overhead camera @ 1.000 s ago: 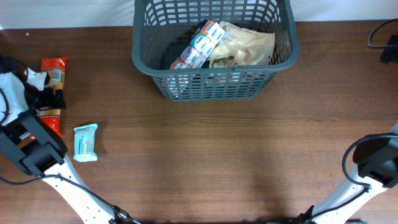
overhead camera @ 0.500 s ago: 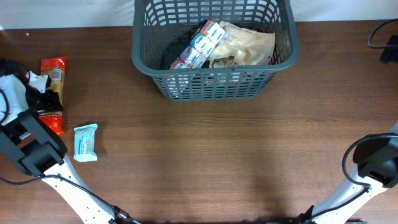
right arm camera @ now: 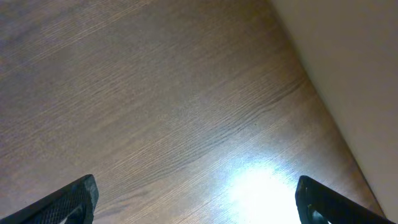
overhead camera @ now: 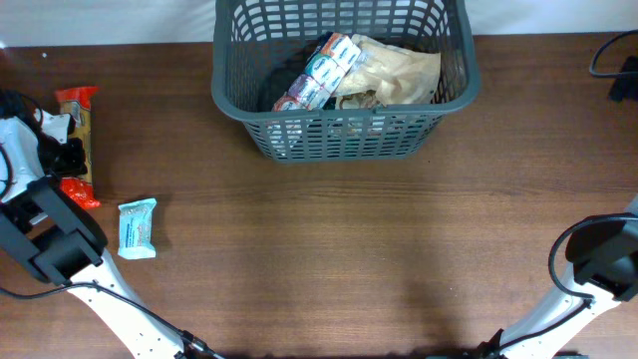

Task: Pack container
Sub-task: 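Lift the spaghetti package and carry it right over the basket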

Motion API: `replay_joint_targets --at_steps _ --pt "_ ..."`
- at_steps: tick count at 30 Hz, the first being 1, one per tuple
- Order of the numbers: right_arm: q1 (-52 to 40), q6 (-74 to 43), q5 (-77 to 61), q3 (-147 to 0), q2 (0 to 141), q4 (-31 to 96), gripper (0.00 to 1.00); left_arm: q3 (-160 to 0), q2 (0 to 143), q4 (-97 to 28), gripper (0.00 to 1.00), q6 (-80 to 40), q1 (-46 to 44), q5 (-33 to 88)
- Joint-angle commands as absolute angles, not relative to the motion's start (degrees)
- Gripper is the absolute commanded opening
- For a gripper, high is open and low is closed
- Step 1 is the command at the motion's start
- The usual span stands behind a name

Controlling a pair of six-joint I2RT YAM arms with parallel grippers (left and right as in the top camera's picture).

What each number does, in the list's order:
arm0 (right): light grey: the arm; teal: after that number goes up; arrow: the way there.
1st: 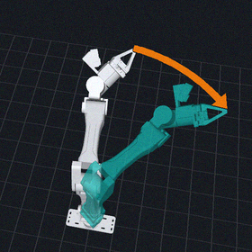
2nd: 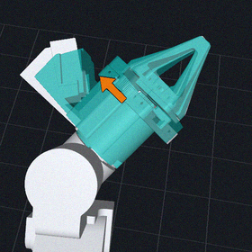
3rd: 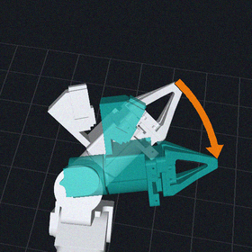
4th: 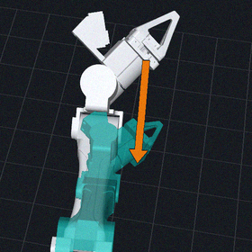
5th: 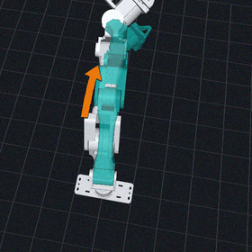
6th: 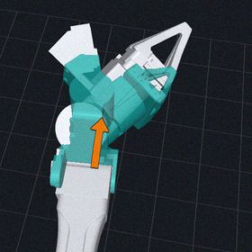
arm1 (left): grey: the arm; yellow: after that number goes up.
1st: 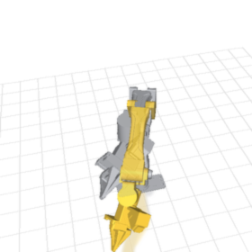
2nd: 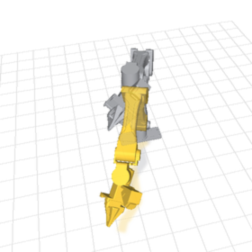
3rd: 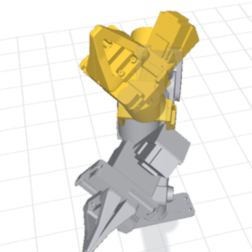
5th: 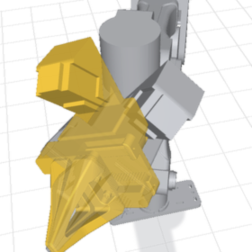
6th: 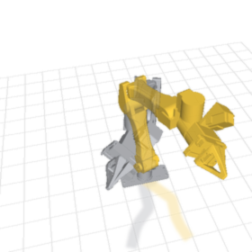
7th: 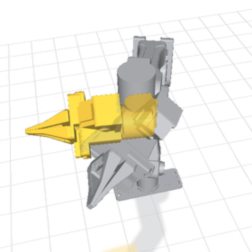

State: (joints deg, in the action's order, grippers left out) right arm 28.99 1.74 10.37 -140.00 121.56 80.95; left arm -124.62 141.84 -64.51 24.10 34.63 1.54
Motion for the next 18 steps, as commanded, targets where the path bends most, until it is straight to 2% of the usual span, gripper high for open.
replay_joint_targets --at_steps 1,7,18 --pt "28.91 1.41 10.26 -140.31 120.29 80.97 0.99 -125.19 142.15 -65.82 0.02 22.48 31.79 5.65" --pt "28.91 1.41 10.26 -140.31 120.29 80.95 0.99 -133.19 136.31 -65.78 0.02 19.81 26.92 8.19" --pt "28.91 1.41 10.26 -140.31 120.29 80.97 0.99 -159.2 125.47 -65.98 0.02 17.54 15.07 9.21"
